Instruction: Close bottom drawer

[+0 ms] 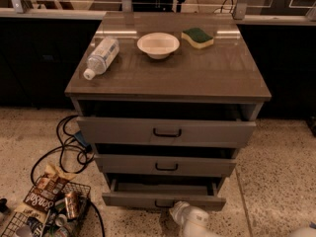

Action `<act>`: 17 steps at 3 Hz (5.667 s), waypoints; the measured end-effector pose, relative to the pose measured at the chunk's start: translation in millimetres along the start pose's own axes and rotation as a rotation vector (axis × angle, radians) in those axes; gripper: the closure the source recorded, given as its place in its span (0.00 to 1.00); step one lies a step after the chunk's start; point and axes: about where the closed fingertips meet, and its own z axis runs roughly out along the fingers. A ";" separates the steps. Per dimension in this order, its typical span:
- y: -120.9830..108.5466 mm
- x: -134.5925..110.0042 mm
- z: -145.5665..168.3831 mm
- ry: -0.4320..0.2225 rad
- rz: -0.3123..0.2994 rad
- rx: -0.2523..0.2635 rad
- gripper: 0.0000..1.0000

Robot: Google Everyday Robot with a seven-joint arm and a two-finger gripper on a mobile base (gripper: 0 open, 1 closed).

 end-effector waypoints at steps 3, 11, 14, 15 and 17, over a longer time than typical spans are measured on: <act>0.1 0.0 0.1 0.000 0.000 0.000 0.58; 10.1 1.7 -3.2 0.001 0.001 -0.003 0.41; 12.0 2.0 -2.1 0.001 0.002 -0.006 1.00; 9.1 -8.5 10.4 -0.027 0.005 0.013 1.00; 8.4 -9.6 11.8 -0.031 0.005 0.016 1.00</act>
Offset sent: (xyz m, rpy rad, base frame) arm 0.0000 0.0000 0.0000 0.0000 -0.0001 0.0000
